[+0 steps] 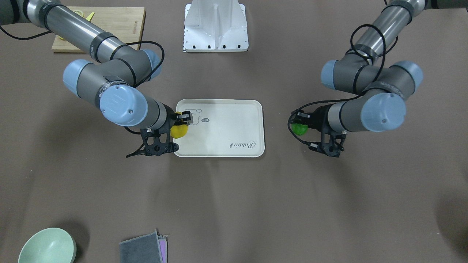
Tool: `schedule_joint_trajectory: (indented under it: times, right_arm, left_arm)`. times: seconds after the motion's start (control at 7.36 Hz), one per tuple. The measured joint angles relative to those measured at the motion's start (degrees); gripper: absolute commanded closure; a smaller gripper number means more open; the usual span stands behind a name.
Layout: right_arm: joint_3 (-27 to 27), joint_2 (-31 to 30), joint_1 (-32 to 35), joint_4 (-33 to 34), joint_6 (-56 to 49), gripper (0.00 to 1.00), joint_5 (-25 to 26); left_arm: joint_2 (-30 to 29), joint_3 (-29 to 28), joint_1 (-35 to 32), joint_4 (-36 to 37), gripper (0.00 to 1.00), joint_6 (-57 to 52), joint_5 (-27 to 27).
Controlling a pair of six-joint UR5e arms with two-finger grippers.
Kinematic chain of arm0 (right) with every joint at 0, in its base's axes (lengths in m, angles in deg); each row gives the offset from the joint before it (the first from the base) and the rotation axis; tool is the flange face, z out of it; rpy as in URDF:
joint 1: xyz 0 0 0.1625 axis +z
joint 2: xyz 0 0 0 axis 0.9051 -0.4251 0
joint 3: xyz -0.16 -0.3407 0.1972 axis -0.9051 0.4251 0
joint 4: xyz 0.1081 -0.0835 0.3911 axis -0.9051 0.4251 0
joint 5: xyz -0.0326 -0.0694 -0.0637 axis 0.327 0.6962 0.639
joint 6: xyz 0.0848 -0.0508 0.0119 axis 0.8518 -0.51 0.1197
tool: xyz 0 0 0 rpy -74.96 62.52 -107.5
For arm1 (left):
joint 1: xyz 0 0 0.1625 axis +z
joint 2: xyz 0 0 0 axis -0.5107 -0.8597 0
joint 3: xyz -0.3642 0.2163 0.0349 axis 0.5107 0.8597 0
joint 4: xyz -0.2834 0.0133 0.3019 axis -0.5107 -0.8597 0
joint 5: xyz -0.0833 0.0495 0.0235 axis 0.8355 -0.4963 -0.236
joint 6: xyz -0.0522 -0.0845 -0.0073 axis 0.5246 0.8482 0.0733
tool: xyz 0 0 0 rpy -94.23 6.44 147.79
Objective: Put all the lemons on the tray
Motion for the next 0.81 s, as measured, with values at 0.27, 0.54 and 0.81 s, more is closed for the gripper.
schedule_joint_trajectory:
  times: [0.27,0.54,0.81]
  right_arm:
    - [3.0,1.3,-1.7,-2.9,0.1,0.75,1.6]
    - [4.0,1.3,-2.3,-3.3,0.4,0.59,1.6]
    - [4.2,1.3,-2.4,-3.3,0.7,0.0,1.5]
  left_arm:
    - [-5.1,-4.4,4.1,-8.5,1.0,10.5,-2.7]
    - [-9.8,-7.4,7.0,-10.0,0.96,14.8,-6.1]
    - [-11.0,-8.6,8.4,-10.2,0.02,15.8,-7.0]
